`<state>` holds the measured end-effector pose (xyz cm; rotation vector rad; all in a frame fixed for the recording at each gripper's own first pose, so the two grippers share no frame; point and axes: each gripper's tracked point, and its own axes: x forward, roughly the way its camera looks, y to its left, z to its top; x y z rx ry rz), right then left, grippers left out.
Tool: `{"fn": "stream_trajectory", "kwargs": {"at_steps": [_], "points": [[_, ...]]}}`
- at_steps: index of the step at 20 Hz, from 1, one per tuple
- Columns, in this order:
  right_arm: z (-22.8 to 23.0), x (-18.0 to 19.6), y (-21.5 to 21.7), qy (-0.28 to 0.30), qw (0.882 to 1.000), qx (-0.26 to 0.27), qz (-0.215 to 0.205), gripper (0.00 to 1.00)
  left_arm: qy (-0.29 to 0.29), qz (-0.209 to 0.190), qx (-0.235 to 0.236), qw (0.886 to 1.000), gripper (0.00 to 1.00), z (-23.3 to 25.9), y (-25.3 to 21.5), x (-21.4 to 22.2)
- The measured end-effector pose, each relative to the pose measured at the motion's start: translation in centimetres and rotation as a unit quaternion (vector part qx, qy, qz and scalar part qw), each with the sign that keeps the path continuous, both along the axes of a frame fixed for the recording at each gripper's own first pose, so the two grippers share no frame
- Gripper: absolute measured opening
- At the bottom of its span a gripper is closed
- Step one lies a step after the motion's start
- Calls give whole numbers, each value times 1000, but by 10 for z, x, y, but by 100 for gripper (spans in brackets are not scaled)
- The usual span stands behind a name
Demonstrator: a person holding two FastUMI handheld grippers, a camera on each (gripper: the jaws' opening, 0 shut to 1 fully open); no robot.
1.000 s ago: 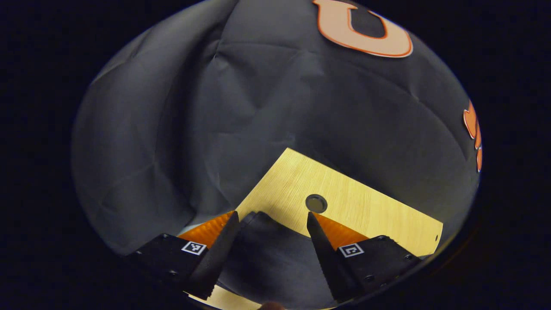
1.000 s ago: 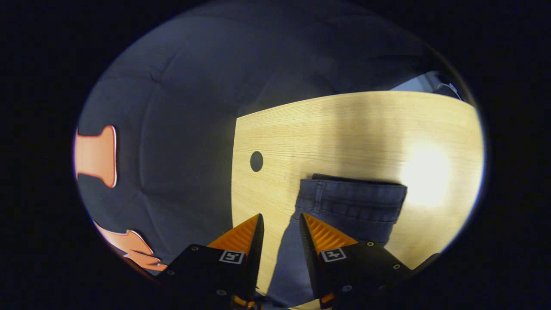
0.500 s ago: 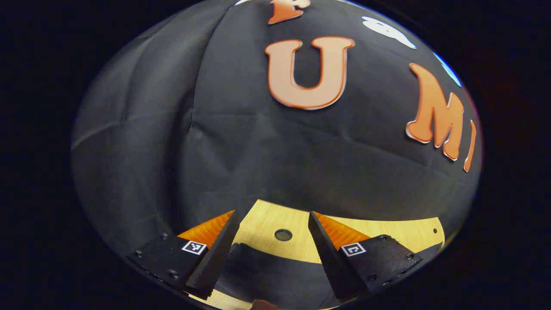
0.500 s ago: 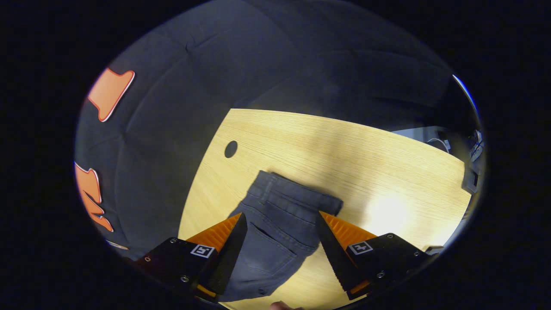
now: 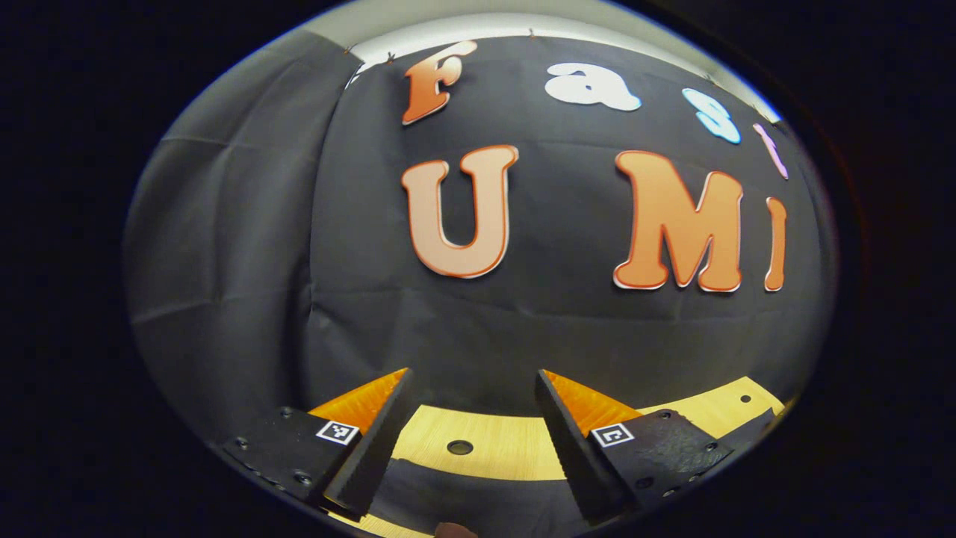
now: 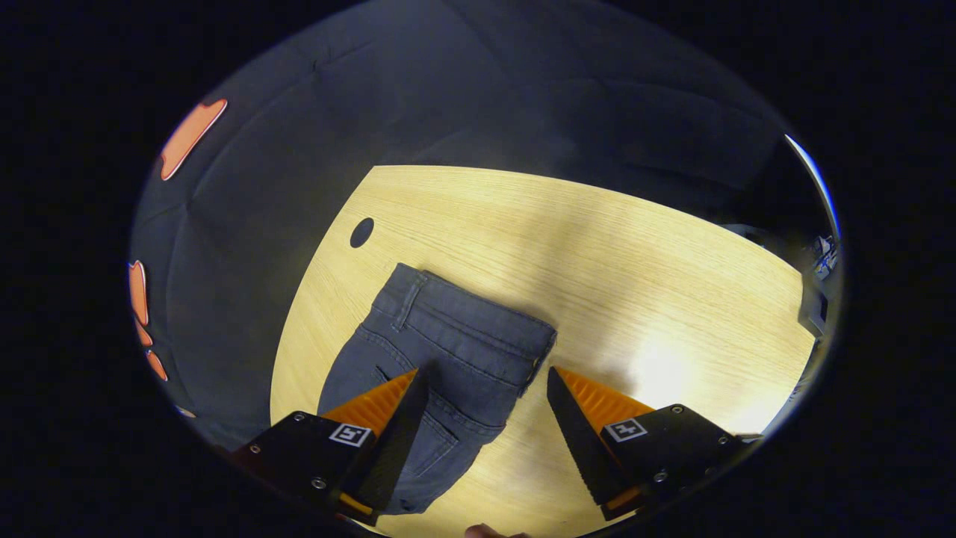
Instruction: Grasp the waist and the cuffs of the jeans and fold them to make the two legs overlap; first hold the waist and fold one-third of the jeans toward the cuffs, then hold the cuffs and fold the remaining one-third in the same direction to finish folding.
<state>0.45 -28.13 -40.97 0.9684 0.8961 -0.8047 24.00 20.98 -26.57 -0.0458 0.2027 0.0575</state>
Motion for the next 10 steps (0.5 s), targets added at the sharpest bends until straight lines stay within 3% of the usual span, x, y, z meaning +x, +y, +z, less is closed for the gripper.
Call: {"fn": "stream_trajectory", "kwargs": {"at_steps": [3,4,10], "points": [[-6,5,-5,-2,1000,-22,2,98,-30,-10,8,999,93,4,4,-16],[-9,6,-5,-2,1000,-28,8,98,-36,-9,10,999,96,11,6,-20],[-19,4,-11,0,997,-74,25,93,-36,-35,20,999,93,36,-51,-53]]}}
